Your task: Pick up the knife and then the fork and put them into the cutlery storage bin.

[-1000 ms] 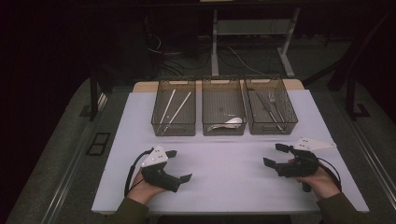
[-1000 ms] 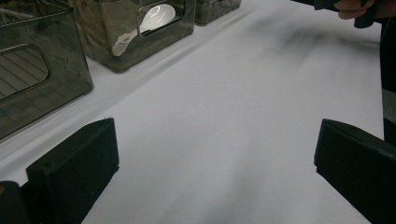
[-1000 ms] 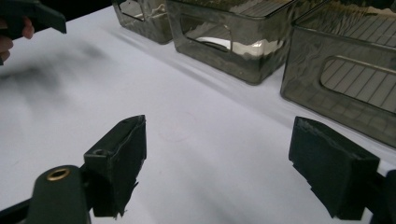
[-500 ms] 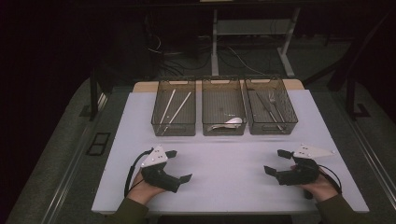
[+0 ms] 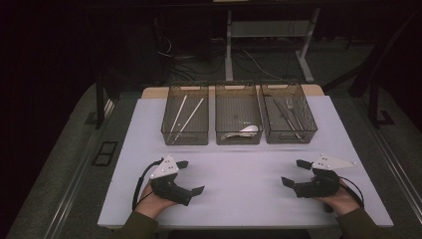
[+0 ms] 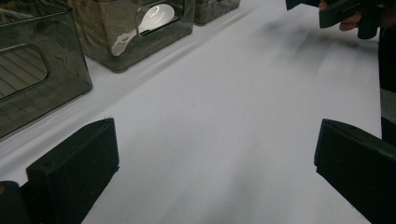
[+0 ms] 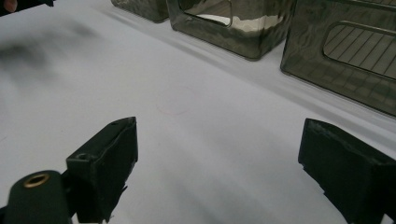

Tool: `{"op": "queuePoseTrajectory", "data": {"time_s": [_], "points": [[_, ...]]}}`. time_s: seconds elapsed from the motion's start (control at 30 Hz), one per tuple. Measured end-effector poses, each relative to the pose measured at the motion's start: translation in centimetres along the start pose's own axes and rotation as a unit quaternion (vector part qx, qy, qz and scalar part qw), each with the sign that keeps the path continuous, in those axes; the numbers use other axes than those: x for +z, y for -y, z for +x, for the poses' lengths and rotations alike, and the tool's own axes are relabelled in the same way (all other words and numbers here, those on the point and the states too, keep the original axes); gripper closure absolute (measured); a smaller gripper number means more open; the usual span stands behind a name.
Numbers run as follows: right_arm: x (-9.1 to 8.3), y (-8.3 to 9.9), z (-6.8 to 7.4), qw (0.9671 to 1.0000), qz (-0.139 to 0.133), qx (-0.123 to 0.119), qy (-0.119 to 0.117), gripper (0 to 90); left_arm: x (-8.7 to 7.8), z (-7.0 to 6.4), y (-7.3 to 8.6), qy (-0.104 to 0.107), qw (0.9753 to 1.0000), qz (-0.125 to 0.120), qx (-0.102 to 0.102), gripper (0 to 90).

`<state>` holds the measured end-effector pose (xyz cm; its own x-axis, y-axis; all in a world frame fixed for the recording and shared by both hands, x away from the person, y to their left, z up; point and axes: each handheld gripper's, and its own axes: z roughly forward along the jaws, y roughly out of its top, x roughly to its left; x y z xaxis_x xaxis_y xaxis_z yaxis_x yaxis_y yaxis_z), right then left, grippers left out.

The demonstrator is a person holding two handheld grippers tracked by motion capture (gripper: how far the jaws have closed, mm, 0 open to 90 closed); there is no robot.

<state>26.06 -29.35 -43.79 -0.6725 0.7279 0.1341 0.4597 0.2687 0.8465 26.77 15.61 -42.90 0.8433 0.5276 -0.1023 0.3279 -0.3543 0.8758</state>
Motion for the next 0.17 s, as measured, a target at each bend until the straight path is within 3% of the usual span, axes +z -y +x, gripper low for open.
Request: {"op": "queuePoseTrajectory", "data": {"time_s": [0.17], "points": [[0.00,-0.01,0.03,1.0000,-0.001,-0.003,-0.002,12.0,-0.02,0.01,0.00,-0.001,1.0000,0.001,0.001,0.0]]}}
